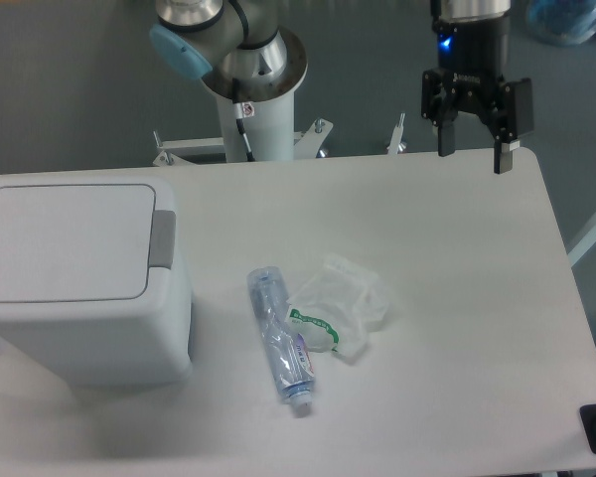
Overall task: Open the trash can
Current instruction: 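Move the open gripper toward the white trash can's grey lid tab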
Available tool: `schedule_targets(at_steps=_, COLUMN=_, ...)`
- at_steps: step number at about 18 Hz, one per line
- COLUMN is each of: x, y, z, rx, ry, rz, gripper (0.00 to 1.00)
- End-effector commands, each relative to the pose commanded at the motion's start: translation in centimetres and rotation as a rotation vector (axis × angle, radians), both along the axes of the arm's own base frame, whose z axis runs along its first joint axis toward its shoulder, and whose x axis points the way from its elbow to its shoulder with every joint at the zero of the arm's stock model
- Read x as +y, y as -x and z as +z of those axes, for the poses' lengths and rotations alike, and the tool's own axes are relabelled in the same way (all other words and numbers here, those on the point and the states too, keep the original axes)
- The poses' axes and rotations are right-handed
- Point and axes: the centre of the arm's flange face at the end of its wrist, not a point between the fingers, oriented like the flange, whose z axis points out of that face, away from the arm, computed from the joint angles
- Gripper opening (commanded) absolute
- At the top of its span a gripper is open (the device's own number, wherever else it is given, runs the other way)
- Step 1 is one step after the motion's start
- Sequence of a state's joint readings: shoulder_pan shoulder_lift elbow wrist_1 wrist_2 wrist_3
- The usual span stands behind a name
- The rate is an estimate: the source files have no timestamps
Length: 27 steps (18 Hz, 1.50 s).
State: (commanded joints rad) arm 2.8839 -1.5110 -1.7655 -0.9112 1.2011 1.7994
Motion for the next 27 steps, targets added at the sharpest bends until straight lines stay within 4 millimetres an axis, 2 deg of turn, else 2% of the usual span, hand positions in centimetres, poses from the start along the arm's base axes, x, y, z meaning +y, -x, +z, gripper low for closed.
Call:
schedule_targets(at_steps=5, x=0.0, y=-0.6, z=0.1, rx=-0.011, ry=-0.011, rz=0.012, gripper=1.00)
schedule_targets(at_steps=9, x=0.5, y=-1.0, z=0.9, rx=-0.105, ry=-0.109, rz=0.162, gripper=1.00)
schedule_targets(at_steps=13, x=2.6, y=-2.9, z=1.7, rx=-0.135, ry=-0.137, rz=0.172, gripper=1.00)
schedule_targets(at_steps=27, x=12.5, y=-12.8, z=4.1, rx=-0.324, ry=-0.258, rz=0.196, gripper=1.00)
